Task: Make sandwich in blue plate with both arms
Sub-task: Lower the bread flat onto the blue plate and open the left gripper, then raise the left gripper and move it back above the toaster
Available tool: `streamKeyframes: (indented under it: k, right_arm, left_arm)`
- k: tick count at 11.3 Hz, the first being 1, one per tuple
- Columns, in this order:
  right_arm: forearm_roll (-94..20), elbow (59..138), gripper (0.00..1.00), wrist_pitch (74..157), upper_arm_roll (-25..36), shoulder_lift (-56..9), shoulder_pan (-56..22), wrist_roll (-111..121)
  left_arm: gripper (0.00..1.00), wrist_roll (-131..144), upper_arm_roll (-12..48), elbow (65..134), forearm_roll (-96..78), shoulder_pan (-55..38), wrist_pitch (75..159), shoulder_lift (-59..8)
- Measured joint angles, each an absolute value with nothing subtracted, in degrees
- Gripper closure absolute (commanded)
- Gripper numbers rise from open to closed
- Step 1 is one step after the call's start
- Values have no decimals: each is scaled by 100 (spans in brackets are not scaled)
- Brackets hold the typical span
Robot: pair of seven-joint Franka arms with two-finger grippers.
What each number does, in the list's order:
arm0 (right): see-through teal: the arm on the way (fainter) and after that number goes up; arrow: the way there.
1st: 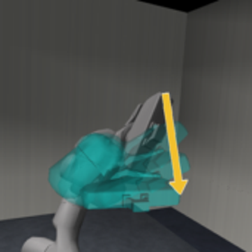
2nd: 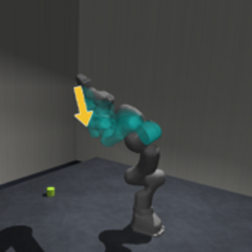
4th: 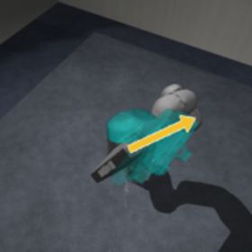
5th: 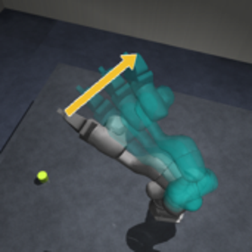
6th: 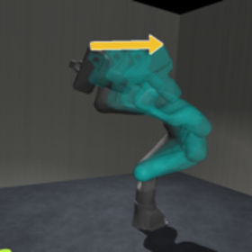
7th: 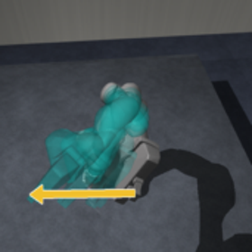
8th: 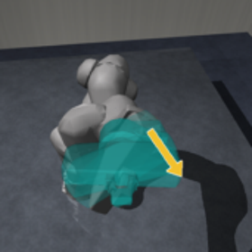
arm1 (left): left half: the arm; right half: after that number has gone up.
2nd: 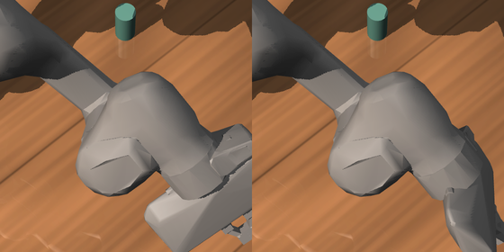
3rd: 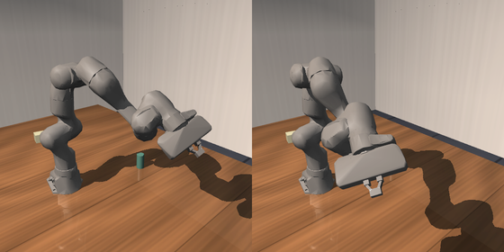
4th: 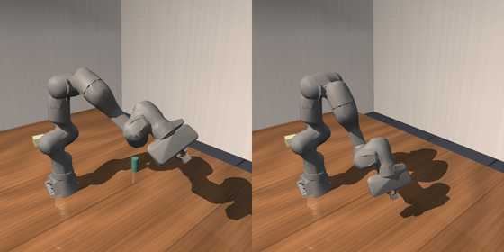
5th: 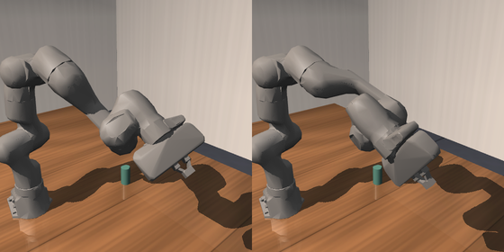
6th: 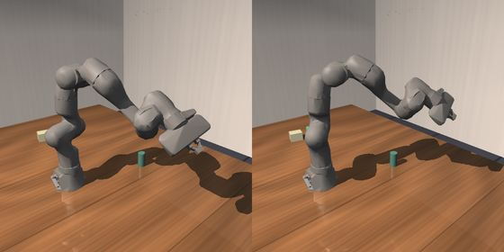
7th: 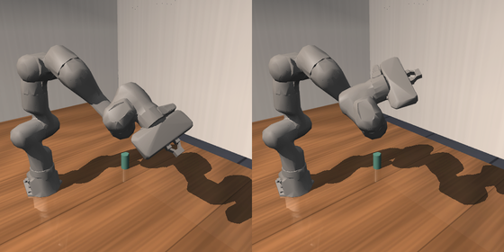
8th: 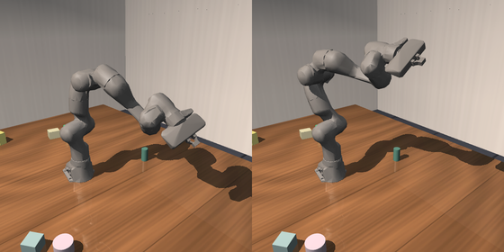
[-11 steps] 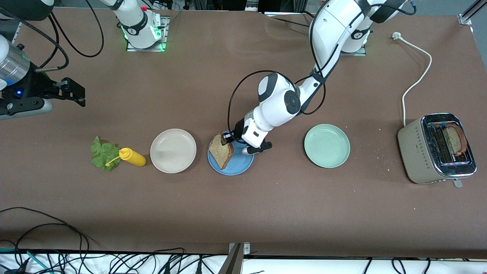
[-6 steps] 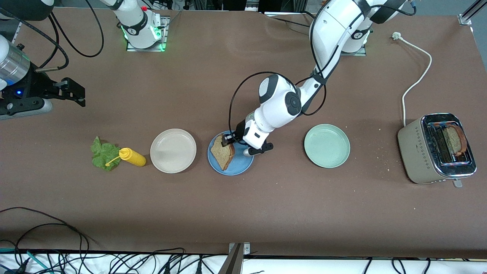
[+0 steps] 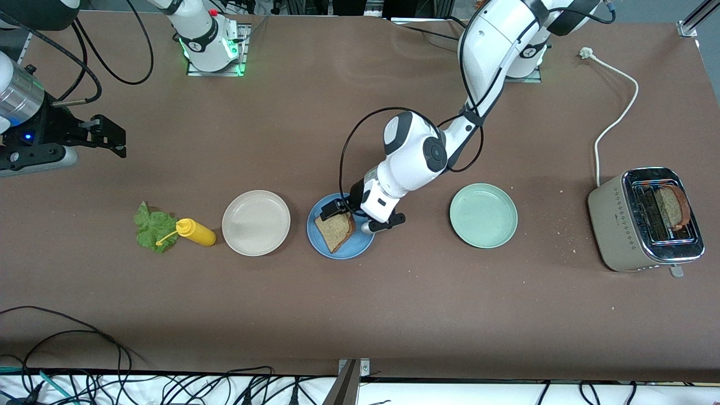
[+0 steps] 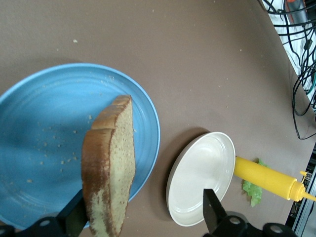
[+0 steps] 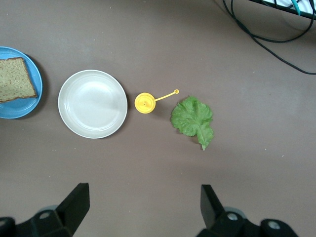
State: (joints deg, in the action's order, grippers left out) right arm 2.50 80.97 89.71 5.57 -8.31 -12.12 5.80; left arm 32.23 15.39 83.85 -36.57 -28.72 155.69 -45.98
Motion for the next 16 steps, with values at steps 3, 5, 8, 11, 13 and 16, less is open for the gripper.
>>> streamKeyframes:
  k: [3,5,8,11,13,16]
  right_arm:
    - [250,8097,0,8971,562,-831,-1206,580]
    - [250,8097,0,8971,572,-831,-1202,580]
    - [250,8097,0,8971,575,-831,-1202,580]
    - [250,8097,0,8971,575,-831,-1202,580]
    - [250,8097,0,8971,576,-831,-1202,580]
    - [250,8097,0,8971,576,-831,-1202,580]
  left_arm:
    - [0,3220,1417,8388,-3525,-2870,15554,-4617]
    - [0,3228,1394,8406,-3034,-2870,15455,-4633]
    - [0,3264,1255,8419,-2267,-2876,14957,-4642]
    - [0,3852,1236,8415,-1301,-2879,14595,-4643]
    - [0,3998,1234,8409,-1133,-2879,14478,-4642]
    - [0,4067,1208,8304,-1133,-2864,14114,-4521]
